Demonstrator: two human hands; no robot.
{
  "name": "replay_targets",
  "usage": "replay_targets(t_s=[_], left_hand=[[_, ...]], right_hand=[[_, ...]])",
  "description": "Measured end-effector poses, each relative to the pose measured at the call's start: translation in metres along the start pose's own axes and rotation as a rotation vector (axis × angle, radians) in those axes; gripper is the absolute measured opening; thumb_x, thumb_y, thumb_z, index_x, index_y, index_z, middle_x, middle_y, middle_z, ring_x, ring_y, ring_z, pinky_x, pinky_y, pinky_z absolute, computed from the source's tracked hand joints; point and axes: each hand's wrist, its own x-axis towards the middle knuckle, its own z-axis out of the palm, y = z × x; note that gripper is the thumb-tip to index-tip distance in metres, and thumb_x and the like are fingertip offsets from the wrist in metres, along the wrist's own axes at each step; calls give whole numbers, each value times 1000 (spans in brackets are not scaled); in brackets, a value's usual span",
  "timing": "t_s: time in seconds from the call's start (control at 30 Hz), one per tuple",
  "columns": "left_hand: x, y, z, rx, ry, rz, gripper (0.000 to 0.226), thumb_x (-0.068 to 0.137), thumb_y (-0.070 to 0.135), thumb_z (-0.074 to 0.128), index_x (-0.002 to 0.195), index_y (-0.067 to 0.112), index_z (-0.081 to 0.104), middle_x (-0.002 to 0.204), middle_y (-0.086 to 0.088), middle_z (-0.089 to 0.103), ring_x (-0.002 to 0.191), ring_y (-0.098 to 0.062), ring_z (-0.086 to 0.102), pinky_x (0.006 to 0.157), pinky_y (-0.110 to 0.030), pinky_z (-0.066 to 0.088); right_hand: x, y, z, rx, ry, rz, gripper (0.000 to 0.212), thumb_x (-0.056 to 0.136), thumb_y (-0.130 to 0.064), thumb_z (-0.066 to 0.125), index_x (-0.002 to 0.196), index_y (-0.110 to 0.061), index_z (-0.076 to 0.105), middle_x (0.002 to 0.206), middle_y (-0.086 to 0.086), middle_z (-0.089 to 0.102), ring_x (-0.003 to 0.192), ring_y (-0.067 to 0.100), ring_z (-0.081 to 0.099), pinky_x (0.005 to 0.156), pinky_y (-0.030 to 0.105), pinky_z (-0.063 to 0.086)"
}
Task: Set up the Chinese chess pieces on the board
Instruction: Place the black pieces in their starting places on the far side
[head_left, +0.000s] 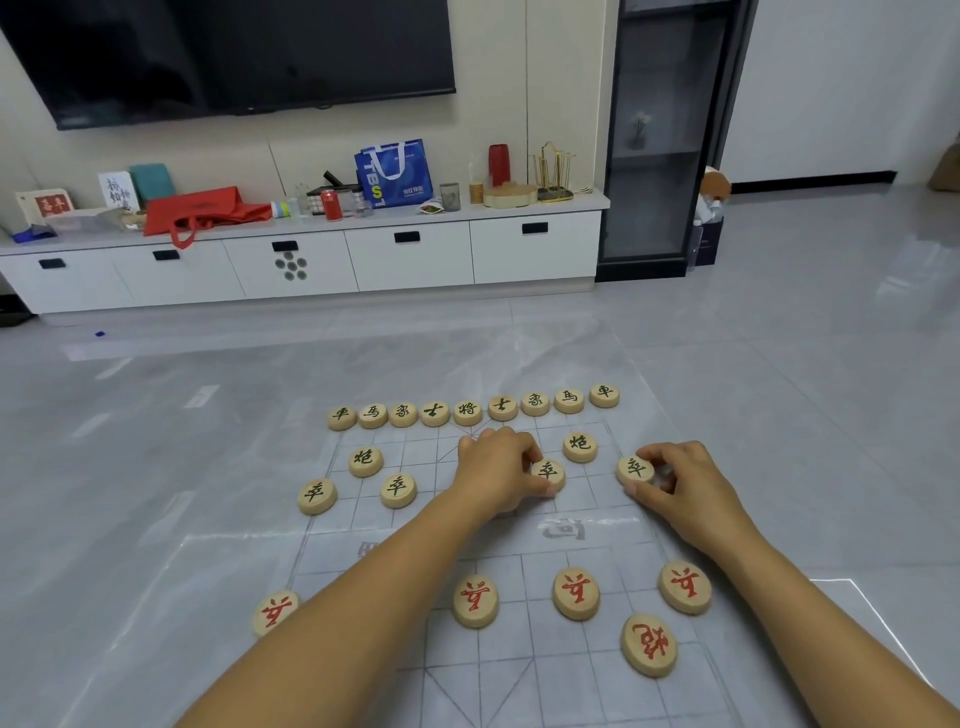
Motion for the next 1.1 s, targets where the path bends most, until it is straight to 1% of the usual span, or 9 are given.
replay_targets(t_s=[0.07,0.13,0.23,0.33,0.5,0.63,0.73,0.9,1.1], left_hand=[[0,0,0,-4,-3,-1,41,75,39,71,108,18,60,106,-1,60,104,-20,49,88,-33,27],[0,-1,0,0,-8,0,41,76,39,71,109,19,59,106,-1,60,105,-20,49,88,-33,27],[0,0,0,6,-13,-4,41,76,39,71,110,19,59,108,-1,59,106,-20,48,89,-34,28],[0,1,0,14,-16,-6,41,76,39,71,109,18,59,108,-2,59,105,-20,48,88,-33,28],[1,0,0,11,-16,-6,41,76,38,71,108,18,59,108,-2,59,105,-20,49,89,-33,28],[0,0,1,6,-6,-1,40,75,37,72,108,17,59,109,-2,59,105,-20,49,86,-32,26],[1,0,1,0,-10,1,40,76,37,71,108,17,59,108,-2,58,105,-21,49,86,-32,26],[1,0,1,11,-14,-2,40,76,37,71,109,17,59,108,-2,59,105,-20,49,91,-34,28],[1,-1,1,5,1,16,40,75,38,71,108,18,59,107,-1,57,104,-20,48,90,-34,28]], right_hand=[[0,0,0,-3,-18,10,50,80,-33,66,125,-18,49,111,-4,40,80,7,47,75,23,38],[0,0,0,-10,-19,9,50,81,-33,65,125,-17,49,114,-2,42,81,8,48,75,23,38],[0,1,-1,41,62,17,41,82,-31,64,118,-15,54,108,-1,44,75,6,48,70,20,37],[-1,2,-2,86,125,44,39,83,-29,64,118,-13,55,106,-1,44,79,9,48,74,25,37],[-1,1,1,11,89,23,41,83,-30,63,120,-14,55,111,2,48,83,12,48,76,24,36],[-1,3,2,-6,67,9,43,83,-33,64,122,-17,55,109,-2,44,88,11,47,77,23,36],[0,3,3,-7,57,9,44,82,-34,64,123,-18,54,117,3,47,92,11,46,79,24,37],[0,3,3,-13,55,7,45,82,-35,64,123,-19,54,119,4,47,94,11,46,80,25,39],[0,3,4,-14,61,8,44,82,-34,65,122,-19,54,119,4,47,94,11,46,80,26,39]])
